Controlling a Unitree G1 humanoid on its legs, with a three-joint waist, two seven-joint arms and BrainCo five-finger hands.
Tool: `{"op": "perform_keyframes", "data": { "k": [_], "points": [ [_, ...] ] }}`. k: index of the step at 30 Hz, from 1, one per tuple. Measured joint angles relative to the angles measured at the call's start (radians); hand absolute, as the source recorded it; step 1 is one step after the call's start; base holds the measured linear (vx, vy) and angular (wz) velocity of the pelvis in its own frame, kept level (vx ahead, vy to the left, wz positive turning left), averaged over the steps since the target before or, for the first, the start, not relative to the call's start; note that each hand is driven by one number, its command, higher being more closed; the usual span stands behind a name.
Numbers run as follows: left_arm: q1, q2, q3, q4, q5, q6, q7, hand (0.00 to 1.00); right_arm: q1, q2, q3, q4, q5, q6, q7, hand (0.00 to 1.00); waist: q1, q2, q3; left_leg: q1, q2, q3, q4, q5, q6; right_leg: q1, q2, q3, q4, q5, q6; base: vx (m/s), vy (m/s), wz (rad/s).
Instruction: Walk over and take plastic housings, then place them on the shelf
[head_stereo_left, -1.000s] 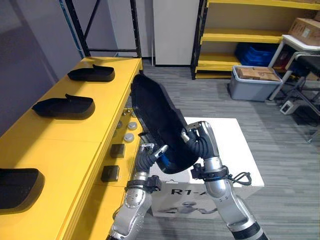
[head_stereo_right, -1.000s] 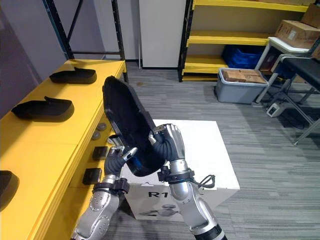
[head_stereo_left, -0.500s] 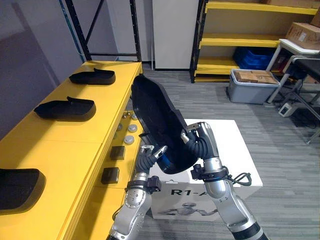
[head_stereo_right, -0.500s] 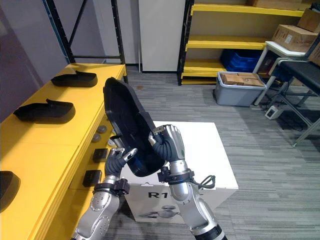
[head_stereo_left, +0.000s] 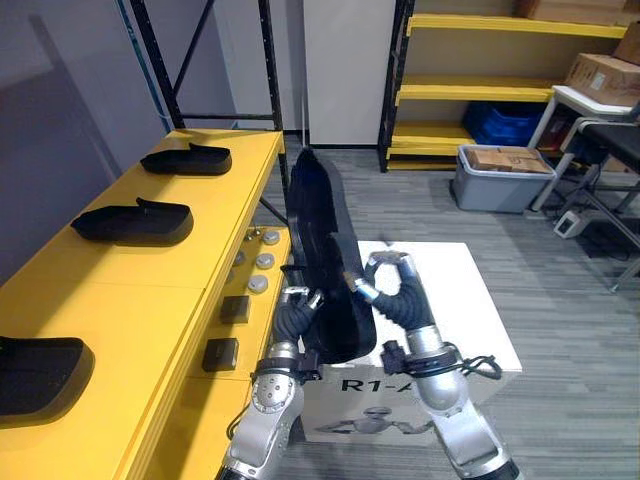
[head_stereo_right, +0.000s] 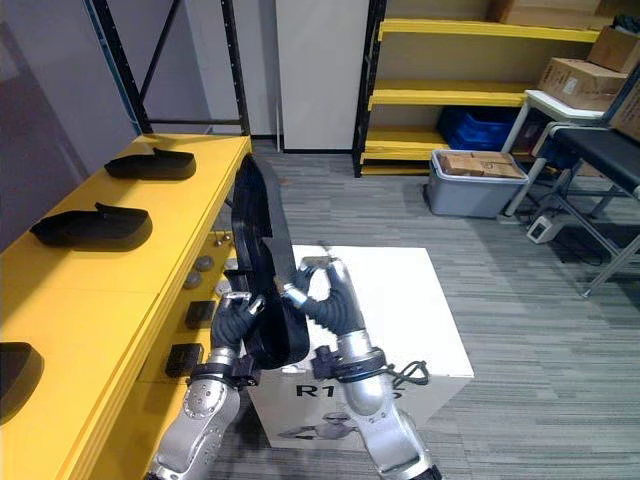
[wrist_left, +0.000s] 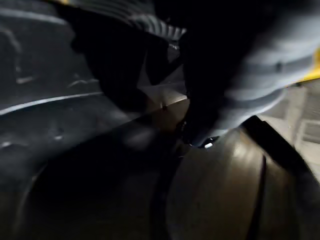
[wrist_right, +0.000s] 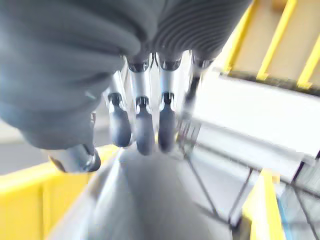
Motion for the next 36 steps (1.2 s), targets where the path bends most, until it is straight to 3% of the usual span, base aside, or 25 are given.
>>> {"op": "perform_keyframes", "data": {
  "k": [7, 13, 19, 25, 29, 36],
  "points": [
    [0.042, -0.021, 0.17, -0.055, 0.111, -0.006, -0.034, 1.0, 0.04, -0.026, -0.482, -0.036, 0.235, -0.057, 0.038, 0.0, -0.026, 0.0, 0.002, 0.01, 0.001, 0.024, -0.007, -0.006, 0.003, -0.005, 0.001, 0.023, 0.0, -0.001, 0.001, 0.01, 0.011, -0.1],
    [0.128, -0.022, 0.236, -0.078, 0.158, -0.006, -0.036, 1.0, 0.13, -0.024, -0.737, 0.218, 0.339, -0.069, 0.003, 0.0, -0.046, 0.002, 0.006, 0.008, 0.001, 0.027, -0.016, -0.008, 0.002, -0.013, 0.001, 0.026, 0.0, -0.005, 0.006, 0.03, 0.018, -0.02],
    [0.219, -0.025, 0.246, -0.168, 0.186, -0.008, -0.044, 1.0, 0.253, 0.034, -0.737, 0.485, 0.348, -0.021, 0.012, 0.0, -0.046, 0.009, 0.011, 0.009, 0.005, 0.043, -0.011, -0.018, 0.004, -0.014, 0.002, 0.042, 0.009, -0.011, 0.009, 0.03, 0.019, -0.07],
    [0.287, -0.047, 0.244, -0.221, 0.217, -0.008, -0.08, 1.0, 0.362, 0.135, -0.55, 0.708, 0.325, 0.04, 0.121, 0.0, -0.043, 0.007, 0.022, 0.025, 0.016, 0.052, 0.02, -0.039, 0.004, -0.022, 0.001, 0.043, 0.098, -0.064, 0.01, 0.0, 0.001, 0.0],
    [0.305, -0.063, 0.236, -0.228, 0.217, -0.008, -0.097, 1.0, 0.38, 0.18, -0.459, 0.875, 0.324, 0.059, 0.191, 0.0, -0.024, 0.003, 0.023, 0.027, 0.016, 0.049, 0.038, -0.054, 0.003, -0.024, -0.001, 0.037, 0.143, -0.095, 0.015, -0.03, 0.005, 0.04],
    [0.323, -0.078, 0.214, -0.228, 0.217, -0.008, -0.115, 1.0, 0.354, 0.201, -0.415, 1.024, 0.321, 0.086, 0.226, 0.0, 0.007, -0.005, 0.018, 0.025, 0.008, 0.005, 0.045, -0.052, 0.002, -0.015, -0.015, -0.009, 0.172, -0.12, 0.013, 0.01, -0.004, 0.21]
  ]
}}
